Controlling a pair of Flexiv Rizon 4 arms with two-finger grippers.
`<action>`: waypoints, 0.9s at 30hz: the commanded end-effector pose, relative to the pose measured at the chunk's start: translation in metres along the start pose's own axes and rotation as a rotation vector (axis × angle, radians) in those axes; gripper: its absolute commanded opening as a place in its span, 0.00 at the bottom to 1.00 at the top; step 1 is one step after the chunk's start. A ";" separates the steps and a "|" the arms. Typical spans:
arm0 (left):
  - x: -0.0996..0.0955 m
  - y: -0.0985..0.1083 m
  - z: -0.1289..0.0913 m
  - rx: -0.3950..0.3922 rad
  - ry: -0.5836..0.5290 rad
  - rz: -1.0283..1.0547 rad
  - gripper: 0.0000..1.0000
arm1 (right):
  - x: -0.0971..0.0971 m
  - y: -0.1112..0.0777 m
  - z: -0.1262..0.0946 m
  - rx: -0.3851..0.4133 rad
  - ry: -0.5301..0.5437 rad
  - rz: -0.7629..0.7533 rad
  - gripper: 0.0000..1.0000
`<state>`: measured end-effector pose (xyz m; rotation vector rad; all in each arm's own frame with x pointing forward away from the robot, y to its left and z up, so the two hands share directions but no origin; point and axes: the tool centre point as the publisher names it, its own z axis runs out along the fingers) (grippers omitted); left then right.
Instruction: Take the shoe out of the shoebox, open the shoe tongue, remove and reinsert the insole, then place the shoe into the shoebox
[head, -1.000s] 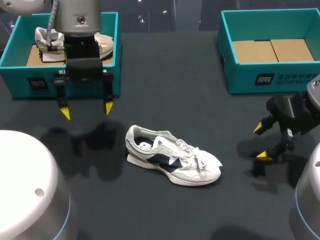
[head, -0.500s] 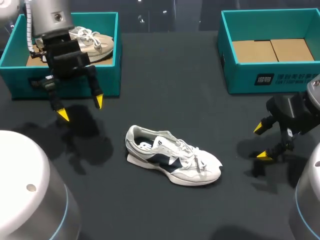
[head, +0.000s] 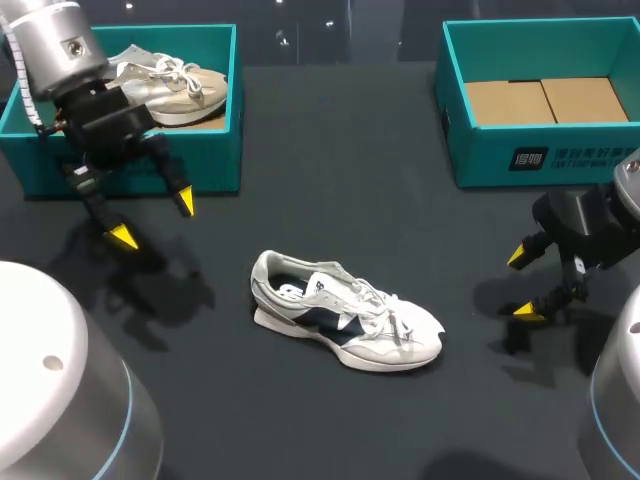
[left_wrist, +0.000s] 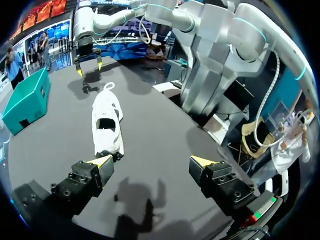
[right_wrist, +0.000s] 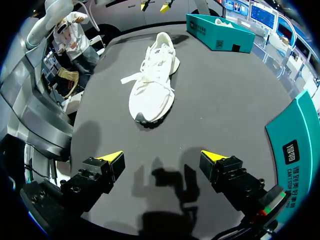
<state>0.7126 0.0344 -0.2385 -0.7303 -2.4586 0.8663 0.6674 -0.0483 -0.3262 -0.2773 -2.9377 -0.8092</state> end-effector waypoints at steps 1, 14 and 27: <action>0.004 0.017 0.022 0.115 -0.114 -0.080 1.00 | 0.001 0.000 0.000 0.002 -0.002 0.000 1.00; -0.002 0.036 0.039 0.327 -0.426 -0.143 1.00 | 0.001 0.000 0.000 0.002 -0.002 0.000 1.00; -0.007 0.043 0.046 0.368 -0.422 -0.114 1.00 | 0.001 0.000 0.000 0.002 -0.002 0.000 1.00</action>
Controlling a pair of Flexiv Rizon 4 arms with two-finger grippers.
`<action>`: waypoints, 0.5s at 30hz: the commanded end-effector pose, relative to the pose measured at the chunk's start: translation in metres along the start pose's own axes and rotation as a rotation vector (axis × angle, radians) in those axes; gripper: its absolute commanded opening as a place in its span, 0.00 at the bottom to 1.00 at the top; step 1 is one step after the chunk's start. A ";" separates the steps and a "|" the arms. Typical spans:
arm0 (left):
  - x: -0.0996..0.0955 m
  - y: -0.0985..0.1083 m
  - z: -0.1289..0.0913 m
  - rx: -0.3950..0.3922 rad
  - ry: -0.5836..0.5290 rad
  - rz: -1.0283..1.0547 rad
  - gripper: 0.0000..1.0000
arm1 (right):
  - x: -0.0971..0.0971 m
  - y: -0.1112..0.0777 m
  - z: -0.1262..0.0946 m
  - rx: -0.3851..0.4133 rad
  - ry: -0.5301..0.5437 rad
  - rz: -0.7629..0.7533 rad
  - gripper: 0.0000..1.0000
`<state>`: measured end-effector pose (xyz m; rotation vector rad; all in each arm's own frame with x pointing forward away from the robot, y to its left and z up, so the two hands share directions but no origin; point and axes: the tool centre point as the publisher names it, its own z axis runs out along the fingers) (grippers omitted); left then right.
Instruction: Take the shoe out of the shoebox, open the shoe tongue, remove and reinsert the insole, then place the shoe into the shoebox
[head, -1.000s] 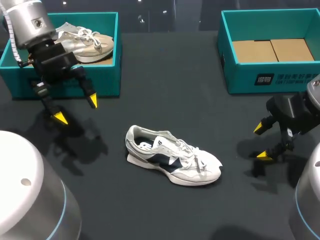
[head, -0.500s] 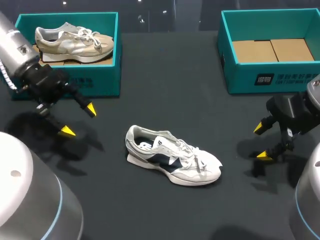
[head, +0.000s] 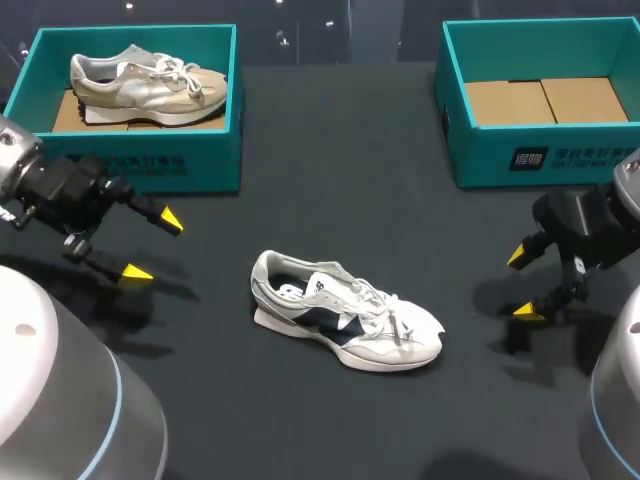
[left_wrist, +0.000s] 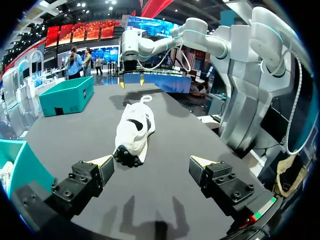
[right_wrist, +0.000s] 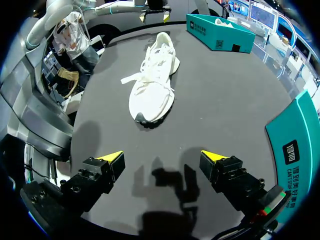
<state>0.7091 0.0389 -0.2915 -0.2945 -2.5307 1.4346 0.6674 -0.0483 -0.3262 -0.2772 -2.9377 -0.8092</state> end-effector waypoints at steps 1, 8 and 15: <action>0.000 0.011 0.007 0.046 -0.042 0.027 1.00 | 0.001 0.000 0.000 0.002 -0.002 0.000 1.00; -0.008 0.021 0.013 0.131 -0.088 0.036 1.00 | 0.001 0.000 0.000 0.002 -0.002 0.000 1.00; -0.008 0.029 0.016 0.146 -0.149 0.075 1.00 | 0.001 0.000 0.000 0.002 -0.002 0.000 1.00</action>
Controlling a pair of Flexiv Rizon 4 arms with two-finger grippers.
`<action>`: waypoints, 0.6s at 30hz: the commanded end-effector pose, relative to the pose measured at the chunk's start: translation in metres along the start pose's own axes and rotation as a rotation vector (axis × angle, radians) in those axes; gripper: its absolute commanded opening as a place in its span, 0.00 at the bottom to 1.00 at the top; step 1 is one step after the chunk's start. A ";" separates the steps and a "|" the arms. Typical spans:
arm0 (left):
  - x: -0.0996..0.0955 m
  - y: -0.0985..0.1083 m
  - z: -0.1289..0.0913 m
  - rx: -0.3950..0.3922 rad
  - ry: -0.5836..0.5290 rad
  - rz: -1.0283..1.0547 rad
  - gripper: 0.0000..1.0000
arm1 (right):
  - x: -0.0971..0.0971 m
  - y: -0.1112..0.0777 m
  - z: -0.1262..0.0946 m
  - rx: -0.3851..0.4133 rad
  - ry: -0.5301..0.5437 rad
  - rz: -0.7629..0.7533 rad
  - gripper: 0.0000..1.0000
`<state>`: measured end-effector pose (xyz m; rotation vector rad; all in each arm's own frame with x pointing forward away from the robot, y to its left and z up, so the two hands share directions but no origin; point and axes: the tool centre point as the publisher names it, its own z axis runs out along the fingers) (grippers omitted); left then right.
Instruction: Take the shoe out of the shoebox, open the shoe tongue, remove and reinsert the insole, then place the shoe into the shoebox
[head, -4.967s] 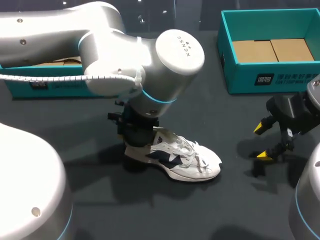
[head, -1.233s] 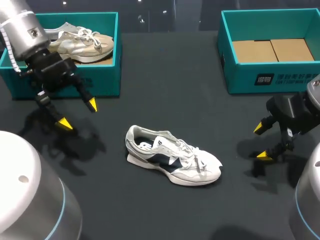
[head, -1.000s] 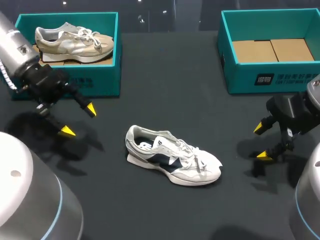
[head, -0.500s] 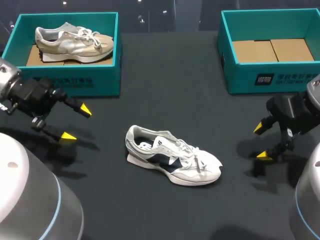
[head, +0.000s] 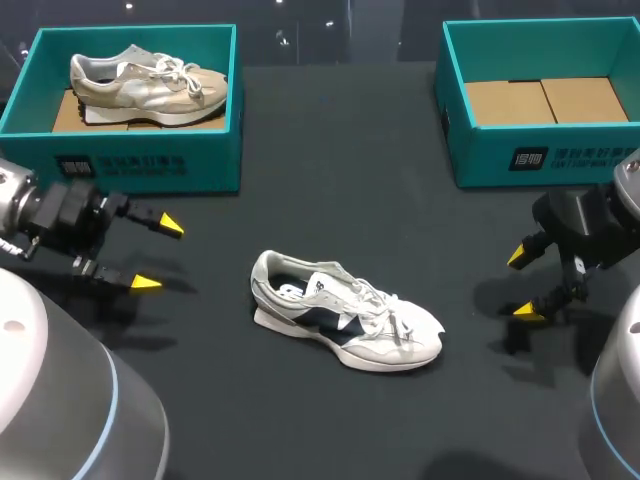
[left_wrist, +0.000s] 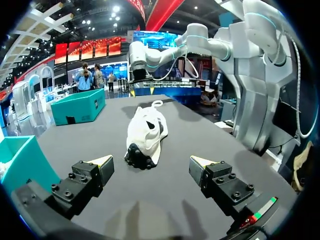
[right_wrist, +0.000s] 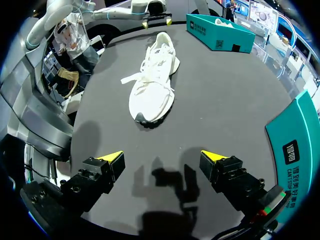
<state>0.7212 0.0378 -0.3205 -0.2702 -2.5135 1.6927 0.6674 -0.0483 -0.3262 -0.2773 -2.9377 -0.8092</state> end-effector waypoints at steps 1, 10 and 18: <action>0.007 0.006 0.004 -0.002 -0.044 0.033 1.00 | 0.001 0.000 0.000 0.002 -0.002 0.000 1.00; 0.008 0.028 0.011 -0.038 -0.067 0.064 1.00 | 0.001 0.000 0.000 0.002 -0.002 0.000 1.00; 0.006 0.035 0.015 -0.057 -0.066 0.055 1.00 | 0.001 0.000 0.000 0.002 -0.002 0.000 1.00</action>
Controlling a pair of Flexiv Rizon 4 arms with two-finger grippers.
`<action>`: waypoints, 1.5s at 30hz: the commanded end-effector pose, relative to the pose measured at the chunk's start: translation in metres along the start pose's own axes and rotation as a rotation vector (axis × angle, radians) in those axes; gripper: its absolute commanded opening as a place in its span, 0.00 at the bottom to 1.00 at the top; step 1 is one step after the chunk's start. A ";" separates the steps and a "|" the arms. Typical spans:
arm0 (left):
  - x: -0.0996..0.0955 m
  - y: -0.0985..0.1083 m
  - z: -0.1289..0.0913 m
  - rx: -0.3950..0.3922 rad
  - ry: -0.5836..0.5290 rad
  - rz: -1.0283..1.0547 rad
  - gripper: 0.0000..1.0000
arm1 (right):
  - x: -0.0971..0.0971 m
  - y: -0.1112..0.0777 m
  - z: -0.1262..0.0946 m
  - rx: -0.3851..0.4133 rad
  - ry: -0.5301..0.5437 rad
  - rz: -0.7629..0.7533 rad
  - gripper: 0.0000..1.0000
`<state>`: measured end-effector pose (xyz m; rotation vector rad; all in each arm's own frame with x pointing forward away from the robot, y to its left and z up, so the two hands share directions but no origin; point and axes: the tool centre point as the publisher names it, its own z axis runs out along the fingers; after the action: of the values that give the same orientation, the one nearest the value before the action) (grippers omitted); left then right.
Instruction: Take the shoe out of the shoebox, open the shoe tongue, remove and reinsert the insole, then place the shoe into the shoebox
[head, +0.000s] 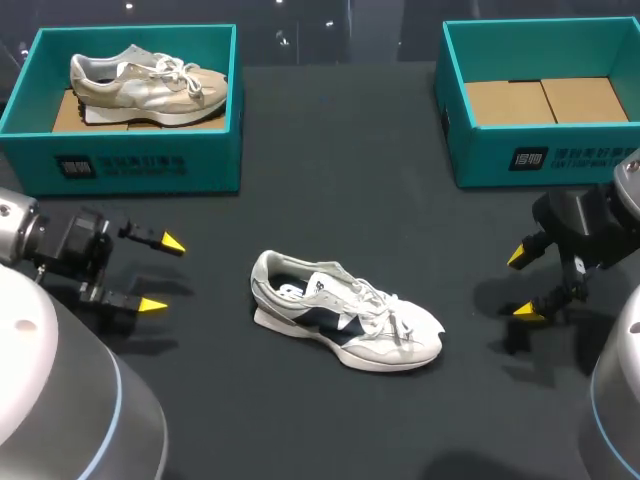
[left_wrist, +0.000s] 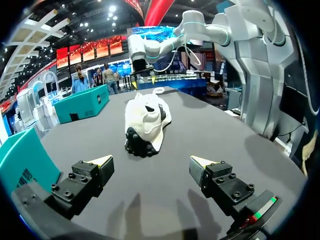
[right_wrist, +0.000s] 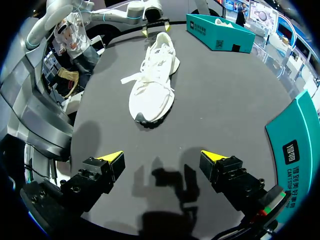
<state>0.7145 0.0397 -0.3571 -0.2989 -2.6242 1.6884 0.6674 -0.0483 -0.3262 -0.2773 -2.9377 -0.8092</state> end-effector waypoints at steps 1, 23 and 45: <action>-0.002 0.002 0.003 -0.008 0.001 -0.005 1.00 | 0.001 0.000 0.000 0.002 -0.002 0.000 1.00; -0.014 0.009 0.040 -0.024 0.086 -0.044 1.00 | 0.001 0.000 0.000 0.002 -0.002 0.000 1.00; -0.032 0.010 0.069 -0.006 0.155 -0.014 1.00 | 0.001 0.000 0.000 0.002 -0.002 0.000 1.00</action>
<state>0.7367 -0.0205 -0.3888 -0.3876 -2.5213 1.5863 0.6674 -0.0483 -0.3262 -0.2773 -2.9377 -0.8092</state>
